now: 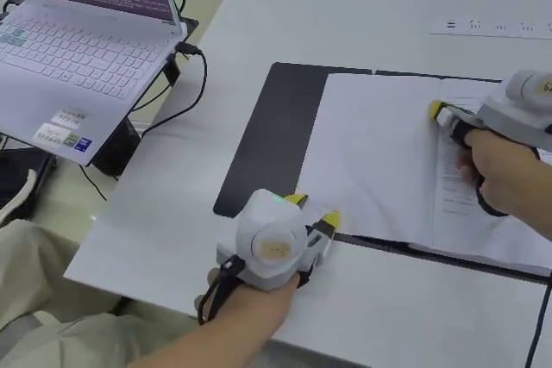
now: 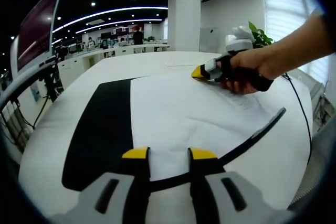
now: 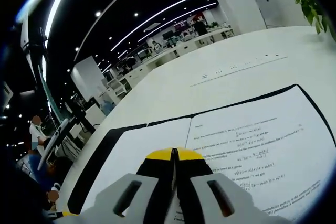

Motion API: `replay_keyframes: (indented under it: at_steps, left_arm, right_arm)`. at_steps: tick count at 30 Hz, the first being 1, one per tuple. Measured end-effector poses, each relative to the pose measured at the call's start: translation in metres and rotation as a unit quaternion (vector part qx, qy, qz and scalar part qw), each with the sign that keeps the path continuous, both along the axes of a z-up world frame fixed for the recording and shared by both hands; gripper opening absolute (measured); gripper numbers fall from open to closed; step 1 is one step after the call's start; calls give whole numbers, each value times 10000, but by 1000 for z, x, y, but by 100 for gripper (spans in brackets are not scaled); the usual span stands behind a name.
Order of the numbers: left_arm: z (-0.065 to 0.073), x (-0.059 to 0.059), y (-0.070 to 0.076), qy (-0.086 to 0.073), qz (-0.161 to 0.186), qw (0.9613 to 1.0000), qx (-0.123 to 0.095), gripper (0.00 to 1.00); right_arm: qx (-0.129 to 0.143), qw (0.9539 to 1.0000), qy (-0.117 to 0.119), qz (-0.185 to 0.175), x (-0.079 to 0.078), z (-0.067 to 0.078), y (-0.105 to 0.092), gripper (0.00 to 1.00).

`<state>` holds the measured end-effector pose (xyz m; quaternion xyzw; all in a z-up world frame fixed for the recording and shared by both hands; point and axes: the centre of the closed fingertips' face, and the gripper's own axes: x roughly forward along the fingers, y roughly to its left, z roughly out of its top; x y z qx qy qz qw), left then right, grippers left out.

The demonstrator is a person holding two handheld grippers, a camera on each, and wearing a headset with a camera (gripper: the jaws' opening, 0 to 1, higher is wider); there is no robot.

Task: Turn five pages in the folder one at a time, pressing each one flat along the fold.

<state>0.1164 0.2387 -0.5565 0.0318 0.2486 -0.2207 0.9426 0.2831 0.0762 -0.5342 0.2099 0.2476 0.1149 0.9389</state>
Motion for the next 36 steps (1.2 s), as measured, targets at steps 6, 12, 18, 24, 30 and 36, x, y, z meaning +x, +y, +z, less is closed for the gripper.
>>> replay_keyframes:
  at_steps: [6, 12, 18, 24, 30, 36]
  left_arm:
    - [-1, 1, 1, -14, 20, 10000, -24, 28]
    - [-1, 0, 1, -8, 40, 10000, -41, 28]
    - [-2, 0, 1, -6, 46, 10000, -49, 28]
    - [-1, -1, 1, -13, 62, 10000, -67, 28]
    - [-1, -1, 1, -36, 57, 9999, -77, 28]
    - [0, -2, 1, -57, 69, 9999, -95, 27]
  right_arm:
    - [-67, 10000, -15, -36, 20, -1, -5, 0]
    - [-170, 9998, -18, -37, 47, -2, -12, 0]
    - [-282, 9996, -12, 36, 63, -8, -16, 0]
    - [-314, 9994, 47, 160, 55, -11, -18, 0]
    - [-282, 9991, 32, 329, 28, -9, -13, 0]
    - [-169, 9990, 45, 421, 10, -8, -9, 0]
